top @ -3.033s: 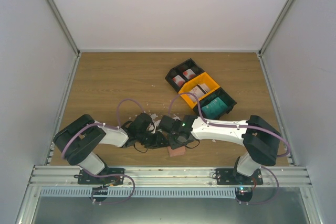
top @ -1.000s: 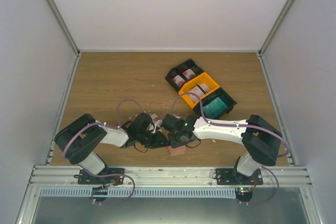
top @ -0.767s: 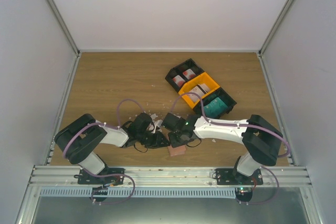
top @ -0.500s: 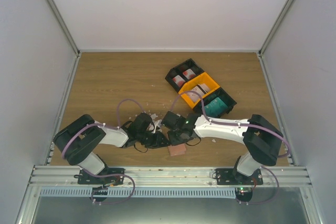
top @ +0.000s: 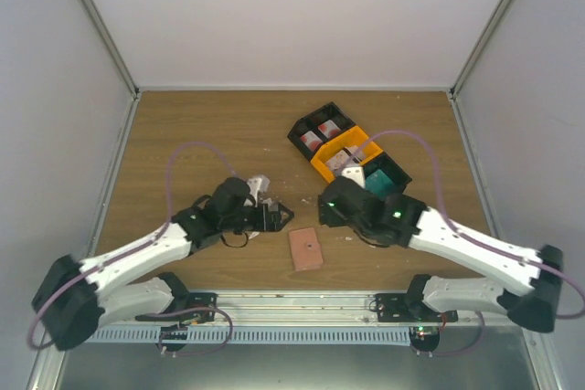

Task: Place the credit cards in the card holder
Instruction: Close the card holder at the center of the board, then reset both arms

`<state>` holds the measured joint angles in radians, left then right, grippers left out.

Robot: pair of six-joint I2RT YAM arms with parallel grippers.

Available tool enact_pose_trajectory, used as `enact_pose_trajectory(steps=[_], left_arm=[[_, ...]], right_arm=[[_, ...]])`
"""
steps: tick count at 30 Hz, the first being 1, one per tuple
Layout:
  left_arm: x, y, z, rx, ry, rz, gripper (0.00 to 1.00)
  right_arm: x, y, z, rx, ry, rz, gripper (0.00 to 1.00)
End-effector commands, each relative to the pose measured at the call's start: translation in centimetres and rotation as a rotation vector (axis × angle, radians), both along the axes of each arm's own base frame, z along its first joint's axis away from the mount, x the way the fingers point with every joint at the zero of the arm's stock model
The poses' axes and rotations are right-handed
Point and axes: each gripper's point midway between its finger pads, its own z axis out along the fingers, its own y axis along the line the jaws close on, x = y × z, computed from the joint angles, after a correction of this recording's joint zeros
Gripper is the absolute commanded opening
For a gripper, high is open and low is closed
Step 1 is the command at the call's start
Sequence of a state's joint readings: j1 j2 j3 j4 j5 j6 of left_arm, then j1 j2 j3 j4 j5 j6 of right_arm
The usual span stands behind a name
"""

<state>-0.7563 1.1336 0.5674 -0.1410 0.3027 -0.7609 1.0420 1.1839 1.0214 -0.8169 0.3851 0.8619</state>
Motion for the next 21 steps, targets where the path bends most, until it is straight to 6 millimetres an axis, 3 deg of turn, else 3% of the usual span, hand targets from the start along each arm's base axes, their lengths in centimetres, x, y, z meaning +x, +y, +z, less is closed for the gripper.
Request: enact_pose_trajectory(steps=[1, 5, 8, 11, 17, 21], left_arm=[[2.2, 4.6, 6.0, 0.121, -0.233, 0.17, 0.95], [2.5, 8.6, 13.2, 0.103, -0.404, 0.328, 0.99], [1.8, 11.2, 18.7, 0.073, -0.534, 0.395, 0.99], [0.8, 13.5, 22.6, 0.069, -0.637, 0.44, 0.99], [-0.7, 17.4, 26.1, 0.124, -0.745, 0.515, 0.99], [-1.4, 19.3, 27.0, 0.152, -0.775, 0.559, 0.99]], right_arm=[[0.5, -6.7, 5.3, -0.028, -0.188, -0.185, 0.85], [-0.3, -11.1, 9.6, 0.015, -0.306, -0.268, 0.98], [-1.1, -13.9, 12.2, 0.044, -0.375, -0.313, 1.0], [-1.9, -16.5, 13.6, 0.071, -0.417, -0.364, 1.0], [-3.5, -20.7, 15.2, 0.139, -0.461, -0.475, 1.0], [-4.1, -22.0, 15.8, 0.188, -0.482, -0.49, 1.0]])
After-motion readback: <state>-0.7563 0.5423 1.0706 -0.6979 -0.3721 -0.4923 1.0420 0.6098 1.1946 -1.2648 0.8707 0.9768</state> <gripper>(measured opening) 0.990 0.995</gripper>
